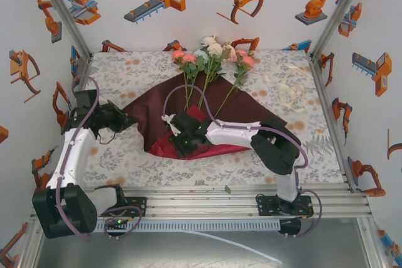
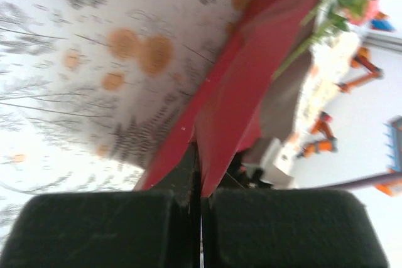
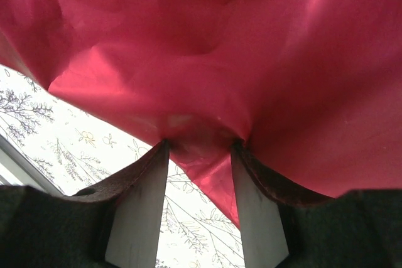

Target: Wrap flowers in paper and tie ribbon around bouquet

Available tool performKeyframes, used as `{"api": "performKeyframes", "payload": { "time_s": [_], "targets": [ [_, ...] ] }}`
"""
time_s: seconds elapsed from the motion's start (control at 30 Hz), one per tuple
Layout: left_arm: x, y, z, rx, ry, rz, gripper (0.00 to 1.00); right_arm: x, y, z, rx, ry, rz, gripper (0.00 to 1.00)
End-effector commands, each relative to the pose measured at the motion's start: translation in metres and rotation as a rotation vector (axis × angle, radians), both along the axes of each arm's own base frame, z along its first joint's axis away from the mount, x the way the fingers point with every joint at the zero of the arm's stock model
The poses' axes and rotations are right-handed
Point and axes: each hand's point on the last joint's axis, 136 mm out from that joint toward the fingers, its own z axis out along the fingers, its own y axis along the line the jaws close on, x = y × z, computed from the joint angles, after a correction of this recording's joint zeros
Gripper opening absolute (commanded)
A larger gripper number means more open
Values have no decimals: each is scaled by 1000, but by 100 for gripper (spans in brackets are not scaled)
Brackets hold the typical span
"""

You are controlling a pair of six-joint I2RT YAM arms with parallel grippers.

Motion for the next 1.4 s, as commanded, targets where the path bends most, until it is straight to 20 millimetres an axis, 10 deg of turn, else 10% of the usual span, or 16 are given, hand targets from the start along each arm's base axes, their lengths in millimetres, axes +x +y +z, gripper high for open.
{"api": "performKeyframes", "payload": {
  "time_s": [0.0, 0.2, 0.67, 1.03, 1.37],
  "targets": [
    [9, -30, 24, -250, -53, -32, 0, -5, -4, -16, -35, 29, 22, 43],
    [19, -38, 55, -289, -132, -37, 0, -7, 3, -7, 10, 51, 47, 42],
    [15, -37, 43, -234, -106, -45, 0, -12, 15, 36, 182, 124, 18, 19],
    [14, -42, 57, -298, -139, -18, 0, -12, 18, -5, 128, 170, 25, 7],
    [21, -77, 72, -393, -190, -4, 0, -6, 17, 13, 305, 253, -7, 11]
  ]
}}
